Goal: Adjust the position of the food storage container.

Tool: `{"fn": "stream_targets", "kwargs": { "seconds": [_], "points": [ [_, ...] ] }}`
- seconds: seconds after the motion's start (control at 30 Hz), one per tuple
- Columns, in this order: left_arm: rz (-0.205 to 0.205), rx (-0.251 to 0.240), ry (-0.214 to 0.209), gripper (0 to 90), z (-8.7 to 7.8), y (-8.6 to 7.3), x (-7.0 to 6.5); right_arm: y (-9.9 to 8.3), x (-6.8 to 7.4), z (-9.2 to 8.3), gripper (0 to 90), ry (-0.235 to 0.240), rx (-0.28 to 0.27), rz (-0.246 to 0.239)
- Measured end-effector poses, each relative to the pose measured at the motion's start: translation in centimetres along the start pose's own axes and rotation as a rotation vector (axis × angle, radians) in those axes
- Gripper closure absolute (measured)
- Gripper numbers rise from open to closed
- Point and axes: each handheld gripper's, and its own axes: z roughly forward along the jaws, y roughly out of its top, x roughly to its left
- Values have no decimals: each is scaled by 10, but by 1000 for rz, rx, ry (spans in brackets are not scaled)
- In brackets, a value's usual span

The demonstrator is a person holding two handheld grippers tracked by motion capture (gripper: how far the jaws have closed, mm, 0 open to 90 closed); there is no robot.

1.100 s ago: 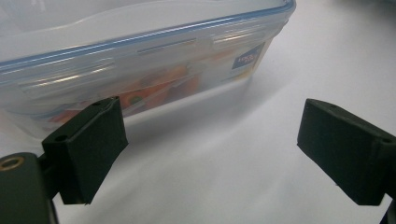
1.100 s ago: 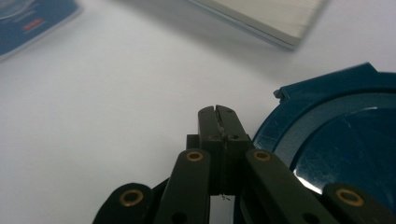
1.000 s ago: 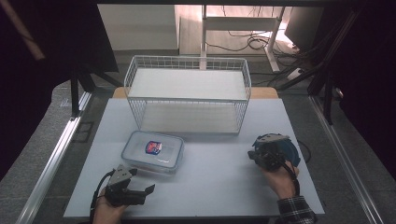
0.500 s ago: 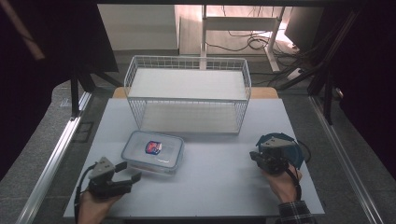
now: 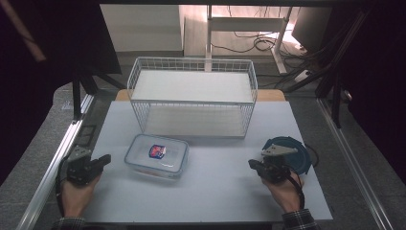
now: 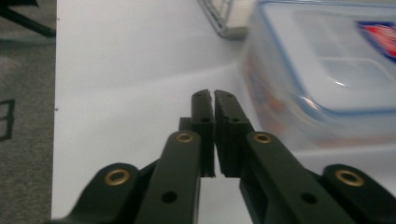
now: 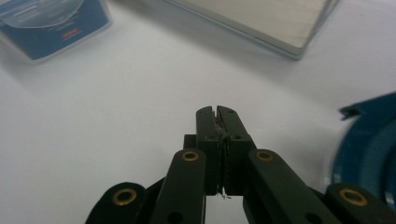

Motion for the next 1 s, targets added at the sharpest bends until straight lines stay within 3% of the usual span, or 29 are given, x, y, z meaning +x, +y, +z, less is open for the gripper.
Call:
{"fn": "stream_targets", "kwargs": {
  "seconds": [0.03, 0.13, 0.17, 0.2, 0.3, 0.4, 0.5, 0.77, 0.87, 1.0],
  "points": [
    [14, 29, -16, 900, 14, 4, 1, 0, 2, 1, 879, 11, 2, -7],
    [25, 58, -32, 900, 27, 8, -1, 0, 5, 2, 879, 21, 0, -11],
    [36, 74, -59, 900, 35, 10, -3, 0, 7, 4, 878, 28, 2, -12],
    [36, 74, -59, 900, 35, 10, -3, 0, 7, 4, 878, 28, 2, -12],
    [51, 77, -129, 900, 43, 14, -15, -1, 11, 7, 878, 34, 9, -9],
    [85, 104, -110, 900, 45, 15, -24, -1, 14, 10, 880, 46, 5, 8],
    [90, 115, -145, 900, 48, 16, -31, 0, 18, 12, 884, 54, 5, 6],
    [190, 132, -217, 900, 59, 21, -73, 4, 23, 24, 877, 77, 5, 3],
    [199, 133, -232, 900, 62, 23, -81, 7, 25, 29, 876, 82, -5, 2],
    [218, 139, -286, 900, 68, 25, -99, 13, 27, 39, 882, 80, -14, 3]
  ]
}}
